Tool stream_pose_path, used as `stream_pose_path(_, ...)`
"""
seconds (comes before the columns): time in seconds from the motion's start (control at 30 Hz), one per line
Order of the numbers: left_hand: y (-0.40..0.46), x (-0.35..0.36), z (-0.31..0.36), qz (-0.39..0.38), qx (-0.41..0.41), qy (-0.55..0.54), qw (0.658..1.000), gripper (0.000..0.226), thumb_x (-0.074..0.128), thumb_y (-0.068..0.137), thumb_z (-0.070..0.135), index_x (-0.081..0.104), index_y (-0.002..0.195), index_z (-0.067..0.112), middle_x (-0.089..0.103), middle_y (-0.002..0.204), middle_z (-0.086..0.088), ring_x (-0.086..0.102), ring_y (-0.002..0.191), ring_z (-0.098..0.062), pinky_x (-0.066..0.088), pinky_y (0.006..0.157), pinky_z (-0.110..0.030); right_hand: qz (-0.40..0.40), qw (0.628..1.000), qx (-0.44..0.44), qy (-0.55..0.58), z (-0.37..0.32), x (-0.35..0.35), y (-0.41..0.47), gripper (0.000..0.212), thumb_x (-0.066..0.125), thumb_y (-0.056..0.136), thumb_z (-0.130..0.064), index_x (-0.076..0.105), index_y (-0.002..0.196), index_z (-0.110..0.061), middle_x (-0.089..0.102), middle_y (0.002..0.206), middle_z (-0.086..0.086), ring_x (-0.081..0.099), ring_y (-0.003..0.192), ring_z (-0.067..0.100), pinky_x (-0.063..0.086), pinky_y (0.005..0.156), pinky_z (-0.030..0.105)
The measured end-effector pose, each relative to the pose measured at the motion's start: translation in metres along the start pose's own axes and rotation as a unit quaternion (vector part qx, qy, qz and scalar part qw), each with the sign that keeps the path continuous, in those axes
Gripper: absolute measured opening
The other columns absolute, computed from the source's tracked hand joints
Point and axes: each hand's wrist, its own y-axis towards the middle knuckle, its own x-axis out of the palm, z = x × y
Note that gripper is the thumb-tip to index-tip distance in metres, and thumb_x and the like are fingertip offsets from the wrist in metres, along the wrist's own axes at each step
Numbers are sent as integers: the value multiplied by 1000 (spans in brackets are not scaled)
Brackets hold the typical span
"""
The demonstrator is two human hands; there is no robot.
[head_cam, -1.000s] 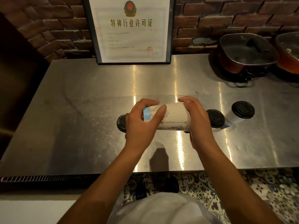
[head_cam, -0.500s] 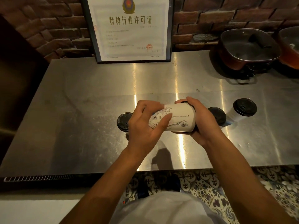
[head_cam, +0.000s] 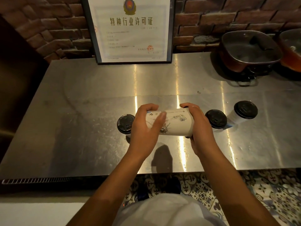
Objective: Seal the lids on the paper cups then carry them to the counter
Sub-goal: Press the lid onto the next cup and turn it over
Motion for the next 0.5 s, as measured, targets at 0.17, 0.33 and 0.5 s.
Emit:
stream_pose_path(0.17, -7, -7, -14, 11, 225, 122, 967, 29, 66, 92, 32, 68, 111, 9, 59, 120, -2, 59, 111, -8, 54, 86, -26, -45, 991, 107, 71, -5, -1, -1, 20, 57, 96, -33, 72, 102, -22, 74, 103, 11, 70, 94, 31, 58, 75, 46)
stream_pose_path(0.33, -7, 5, -10, 95, 212, 113, 966, 25, 58, 98, 28, 70, 100, 6, 62, 101, -5, 62, 94, -10, 49, 78, -17, -9, 998, 50, 45, -1, 3, -4, 20, 53, 99, -31, 73, 99, -27, 74, 100, 6, 70, 97, 29, 50, 63, 33)
stream_pose_path(0.5, -4, 11, 4, 136, -11, 5, 991, 13, 61, 99, 35, 65, 90, 26, 69, 90, 3, 69, 86, -14, 58, 74, -40, 20, 997, -74, -9, 4, 7, -11, 24, 48, 100, -35, 69, 110, -29, 70, 113, 2, 66, 100, 22, 50, 56, 24)
